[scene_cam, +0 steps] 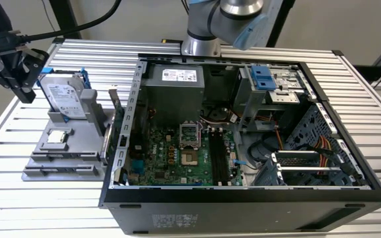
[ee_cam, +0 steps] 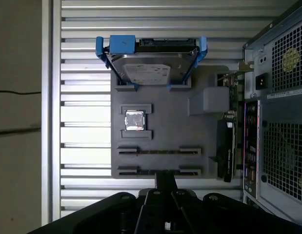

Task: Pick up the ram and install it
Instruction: 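Pick up the ram and move it above insertion slot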

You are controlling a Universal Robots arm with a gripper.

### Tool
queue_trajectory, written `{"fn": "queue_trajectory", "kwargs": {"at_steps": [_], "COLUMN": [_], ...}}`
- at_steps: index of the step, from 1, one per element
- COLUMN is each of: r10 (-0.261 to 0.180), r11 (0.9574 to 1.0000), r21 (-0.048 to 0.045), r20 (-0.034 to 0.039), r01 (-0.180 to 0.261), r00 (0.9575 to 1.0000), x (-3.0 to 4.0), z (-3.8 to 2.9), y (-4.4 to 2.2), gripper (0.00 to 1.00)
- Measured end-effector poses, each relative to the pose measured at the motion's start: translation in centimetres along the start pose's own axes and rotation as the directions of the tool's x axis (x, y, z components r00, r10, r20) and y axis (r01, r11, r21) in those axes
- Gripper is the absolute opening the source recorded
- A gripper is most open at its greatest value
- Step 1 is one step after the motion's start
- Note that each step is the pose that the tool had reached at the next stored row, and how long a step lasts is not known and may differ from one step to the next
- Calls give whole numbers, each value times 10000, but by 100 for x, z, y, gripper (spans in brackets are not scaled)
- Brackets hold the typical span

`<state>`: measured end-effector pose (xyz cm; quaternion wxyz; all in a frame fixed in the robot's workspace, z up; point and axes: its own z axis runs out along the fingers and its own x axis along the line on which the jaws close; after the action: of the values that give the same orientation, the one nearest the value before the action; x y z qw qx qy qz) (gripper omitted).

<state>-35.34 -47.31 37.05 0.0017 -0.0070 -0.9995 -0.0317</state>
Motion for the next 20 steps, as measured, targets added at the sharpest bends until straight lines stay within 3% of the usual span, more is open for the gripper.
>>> {"fn": "queue_trajectory", "kwargs": {"at_steps": [20], "r10": [-229], "r11": [9997], "r21": [0], "r20": [-14], "r01": [229], "r00": [9997], "x": [-33], "z": [2], "y": [-34], "gripper": [0]}}
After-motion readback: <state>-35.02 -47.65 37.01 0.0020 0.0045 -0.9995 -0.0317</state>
